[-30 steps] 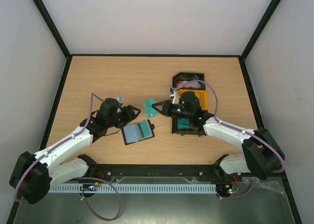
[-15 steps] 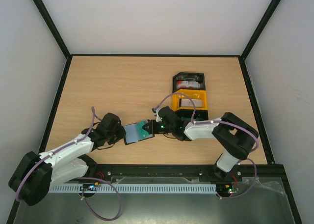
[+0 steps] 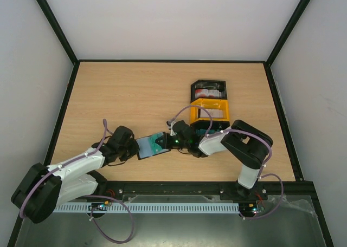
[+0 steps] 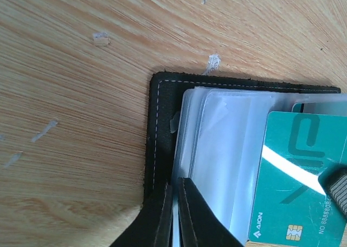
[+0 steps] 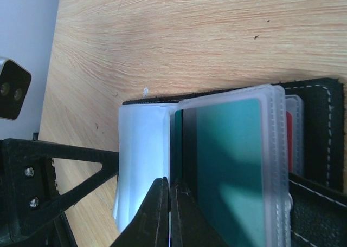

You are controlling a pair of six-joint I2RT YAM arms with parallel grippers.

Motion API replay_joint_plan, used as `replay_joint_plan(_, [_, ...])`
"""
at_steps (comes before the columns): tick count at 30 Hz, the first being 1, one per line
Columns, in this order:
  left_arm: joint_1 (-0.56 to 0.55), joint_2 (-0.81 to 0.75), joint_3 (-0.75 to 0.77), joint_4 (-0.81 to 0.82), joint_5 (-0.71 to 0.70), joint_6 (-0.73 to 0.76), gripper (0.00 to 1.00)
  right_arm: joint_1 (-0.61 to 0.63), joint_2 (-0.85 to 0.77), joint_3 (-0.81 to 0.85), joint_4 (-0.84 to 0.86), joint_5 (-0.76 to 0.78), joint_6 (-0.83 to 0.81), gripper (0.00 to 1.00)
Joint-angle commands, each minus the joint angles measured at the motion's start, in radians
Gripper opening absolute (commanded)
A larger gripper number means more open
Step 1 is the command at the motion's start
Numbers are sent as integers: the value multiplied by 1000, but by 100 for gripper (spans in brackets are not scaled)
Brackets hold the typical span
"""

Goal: Put the credit cards into the card holder
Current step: Insert the credit card into the card holder.

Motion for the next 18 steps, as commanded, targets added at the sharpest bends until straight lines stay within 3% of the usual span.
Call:
replay_joint_plan(1, [0, 19, -12, 1, 13, 13, 6, 7, 31, -14, 71, 10, 37, 2])
replay_joint_plan(18, [0, 15, -25, 9, 23, 12, 5, 29, 145, -7, 182, -35, 149, 2])
